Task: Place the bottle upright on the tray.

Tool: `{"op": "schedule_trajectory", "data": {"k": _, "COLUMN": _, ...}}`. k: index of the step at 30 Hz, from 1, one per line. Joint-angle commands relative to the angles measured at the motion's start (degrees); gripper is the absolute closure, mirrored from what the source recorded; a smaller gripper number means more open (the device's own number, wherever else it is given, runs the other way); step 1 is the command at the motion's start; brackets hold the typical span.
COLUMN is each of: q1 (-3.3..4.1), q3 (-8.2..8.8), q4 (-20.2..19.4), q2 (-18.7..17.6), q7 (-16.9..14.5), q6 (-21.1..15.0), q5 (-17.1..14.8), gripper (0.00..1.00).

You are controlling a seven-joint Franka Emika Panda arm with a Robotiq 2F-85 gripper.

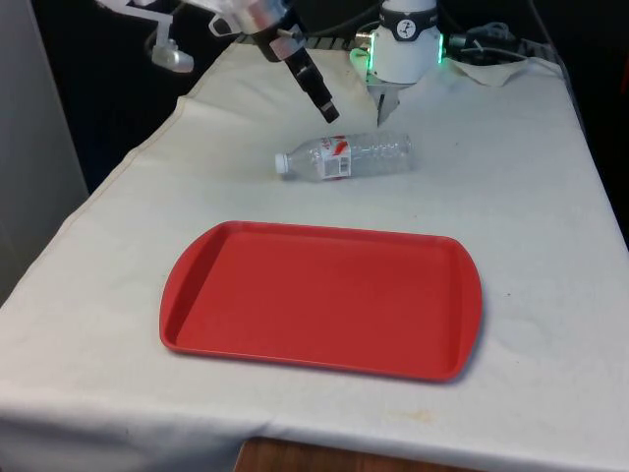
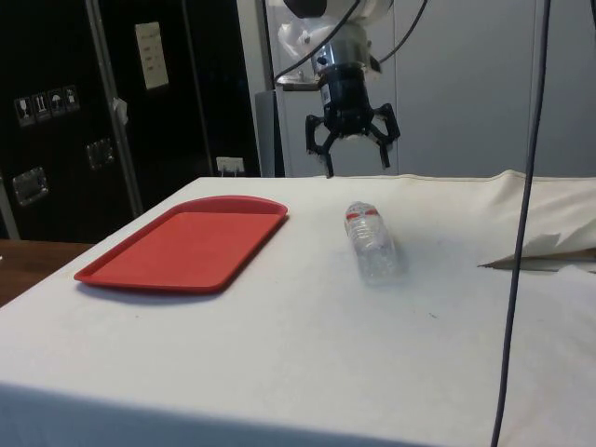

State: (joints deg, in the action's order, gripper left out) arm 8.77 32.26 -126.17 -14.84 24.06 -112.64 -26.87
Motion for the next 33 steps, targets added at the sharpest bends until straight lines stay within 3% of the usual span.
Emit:
{"op": "schedule_trajectory", "data": {"k": 1, "q1": -0.06, "q3": 0.17, "q4": 0.29, "q2": -0.29, "q7": -0.29, "q6": 0.46, "q5": -0.23, "gripper": 0.00}}
{"op": "schedule_trajectory", "data": {"k": 3, "q1": -0.57, "q3": 0.29, "q4": 1.20, "q2": -1.15, "q7": -1.49, "q6": 2.35, "q5": -1.49, "gripper": 0.00}}
{"op": "schedule_trajectory", "data": {"k": 10, "q1": -0.86, "q3": 1.38, "q4": 3.50, "q2": -3.38, "q7": -3.67, "q6": 6.25, "q5": -3.55, "gripper": 0.00}}
{"op": "schedule_trajectory", "data": {"k": 11, "q1": -0.40, "q3": 1.66, "q4": 3.21, "q2": -3.09, "q7": -3.27, "q6": 5.50, "q5": -3.04, "gripper": 0.00}}
{"op": "schedule_trajectory", "data": {"k": 12, "q1": -0.92, "q3": 1.55, "q4": 3.78, "q2": -3.67, "q7": -3.95, "q6": 6.76, "q5": -3.84, "gripper": 0.00}}
{"op": "schedule_trajectory", "data": {"k": 16, "q1": -1.15, "q3": 2.12, "q4": 5.27, "q2": -5.27, "q7": -5.27, "q6": 9.00, "q5": -5.16, "gripper": 0.00}}
{"op": "schedule_trajectory", "data": {"k": 19, "q1": -1.20, "q3": 2.35, "q4": 6.02, "q2": -6.70, "q7": -6.13, "q6": 9.91, "q5": -6.25, "gripper": 0.00}}
{"op": "schedule_trajectory", "data": {"k": 20, "q1": -0.74, "q3": 2.75, "q4": 5.79, "q2": -6.36, "q7": -5.84, "q6": 9.28, "q5": -5.73, "gripper": 0.00}}
{"op": "schedule_trajectory", "data": {"k": 21, "q1": -1.26, "q3": 2.41, "q4": 6.30, "q2": -7.22, "q7": -6.36, "q6": 10.08, "q5": -6.53, "gripper": 0.00}}
{"op": "schedule_trajectory", "data": {"k": 30, "q1": -1.60, "q3": 3.04, "q4": 9.17, "q2": -12.61, "q7": -8.65, "q6": 12.38, "q5": -9.45, "gripper": 0.00}}
{"op": "schedule_trajectory", "data": {"k": 31, "q1": -1.15, "q3": 3.32, "q4": 8.82, "q2": -12.20, "q7": -8.37, "q6": 11.69, "q5": -9.05, "gripper": 0.00}}
{"op": "schedule_trajectory", "data": {"k": 33, "q1": -1.66, "q3": 3.15, "q4": 9.68, "q2": -13.58, "q7": -9.05, "q6": 12.83, "q5": -9.97, "gripper": 0.00}}
